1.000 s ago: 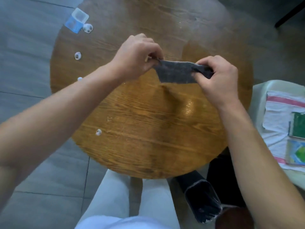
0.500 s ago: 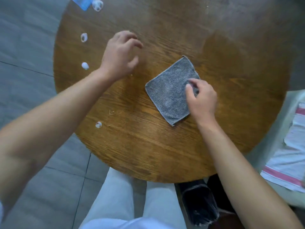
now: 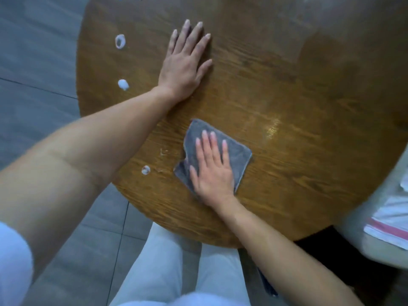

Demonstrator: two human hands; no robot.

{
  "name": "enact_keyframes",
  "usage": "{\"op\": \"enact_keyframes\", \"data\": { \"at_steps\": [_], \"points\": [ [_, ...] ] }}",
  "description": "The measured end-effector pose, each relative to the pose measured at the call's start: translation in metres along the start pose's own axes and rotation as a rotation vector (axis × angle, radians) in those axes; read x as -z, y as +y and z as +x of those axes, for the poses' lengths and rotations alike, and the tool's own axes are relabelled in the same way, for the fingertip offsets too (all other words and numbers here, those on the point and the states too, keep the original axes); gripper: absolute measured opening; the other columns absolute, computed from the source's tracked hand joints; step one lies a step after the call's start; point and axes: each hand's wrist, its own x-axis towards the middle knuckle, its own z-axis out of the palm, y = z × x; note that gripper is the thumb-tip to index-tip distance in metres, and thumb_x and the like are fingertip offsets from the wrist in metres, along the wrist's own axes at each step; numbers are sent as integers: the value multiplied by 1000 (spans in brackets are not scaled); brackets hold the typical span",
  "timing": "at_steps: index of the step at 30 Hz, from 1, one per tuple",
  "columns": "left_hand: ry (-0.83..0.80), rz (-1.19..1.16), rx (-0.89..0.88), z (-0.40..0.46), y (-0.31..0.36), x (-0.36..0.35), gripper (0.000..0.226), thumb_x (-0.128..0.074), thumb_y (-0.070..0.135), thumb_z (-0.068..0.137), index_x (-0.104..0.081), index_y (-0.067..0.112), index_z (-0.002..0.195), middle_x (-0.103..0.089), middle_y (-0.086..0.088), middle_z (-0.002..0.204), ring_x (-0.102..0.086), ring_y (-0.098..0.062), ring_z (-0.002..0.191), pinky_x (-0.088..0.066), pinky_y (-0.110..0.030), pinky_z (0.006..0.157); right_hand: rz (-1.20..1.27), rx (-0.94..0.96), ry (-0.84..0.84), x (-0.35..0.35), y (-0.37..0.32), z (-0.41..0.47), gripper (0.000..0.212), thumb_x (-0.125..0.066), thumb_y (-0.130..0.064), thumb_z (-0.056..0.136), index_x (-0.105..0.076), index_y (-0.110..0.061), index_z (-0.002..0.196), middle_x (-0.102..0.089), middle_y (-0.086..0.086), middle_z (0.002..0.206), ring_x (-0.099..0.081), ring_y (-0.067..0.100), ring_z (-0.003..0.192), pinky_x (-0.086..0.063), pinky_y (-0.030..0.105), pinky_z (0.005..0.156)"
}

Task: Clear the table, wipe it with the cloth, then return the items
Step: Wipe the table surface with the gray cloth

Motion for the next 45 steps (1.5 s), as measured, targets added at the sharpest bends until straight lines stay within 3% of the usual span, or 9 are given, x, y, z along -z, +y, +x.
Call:
{"op": "enact_keyframes", "data": {
  "at_steps": [4,10,15,18,23,26,32,37,45],
  "points": [
    [0,27,-45,-11,-17,2,64,-26,55,108,-30,21,162,-16,-6,172,-8,-34,160,-4,-50,130,-53,126,-42,-7,3,-43,73,-56,-46,100,-35,-8,159,-26,11,169,-22,28,158,-19,53,128],
    [16,45,-70,-17,-22,0,67,-26,60,107,-31,22,161,-16,-5,173,-8,-32,160,-3,-46,130,-135,-540,211,36,103,77,74,-35,-48,105,-23,-3,162,-19,19,170,-16,36,159,-15,58,127],
    [-8,20,-58,-19,-20,5,67,-26,61,106,-31,23,161,-15,-3,173,-6,-30,160,-2,-45,130,11,-176,27,-18,-52,-42,75,-49,-42,102,-25,-4,162,-15,17,171,-10,32,160,-14,56,128],
    [1,16,-54,-18,-18,3,67,-27,62,106,-30,24,161,-14,-2,173,-5,-30,160,-2,-45,130,-22,-17,-3,-17,-28,-69,75,-52,-48,101,-30,-9,161,-21,11,171,-17,27,159,-16,52,129],
    [8,22,-47,-15,-20,-2,68,-28,62,106,-31,22,161,-16,-4,173,-6,-30,160,-2,-46,130,-118,-465,128,37,122,57,78,-29,-54,102,-19,-6,163,-15,15,172,-12,32,160,-10,54,129],
    [19,34,-53,-14,-22,-4,67,-28,61,106,-31,23,161,-18,-4,172,-7,-30,160,-3,-46,130,-66,-671,227,51,121,108,78,-23,-50,101,-17,-3,163,-13,18,172,-9,33,160,-12,56,127],
    [-18,25,-45,-15,-19,2,67,-29,61,106,-30,22,162,-16,-4,173,-6,-30,160,-2,-45,130,49,-90,-31,-19,-54,-41,74,-46,-40,103,-21,-3,163,-10,17,172,-5,31,161,-14,55,128],
    [-33,-3,-16,-16,-15,2,67,-30,57,106,-29,20,162,-14,-7,173,-4,-32,160,-2,-46,130,93,91,-46,-24,-42,-72,69,-54,-42,101,-35,-11,160,-25,7,170,-18,23,159,-26,52,125],
    [-8,-90,-54,-25,-27,-8,67,-40,53,105,-35,15,160,-19,-8,171,-8,-35,160,-3,-47,129,-66,-536,147,49,149,87,78,-27,-53,101,-19,-6,164,-13,14,172,-9,30,160,-9,53,129]
  ]
}}
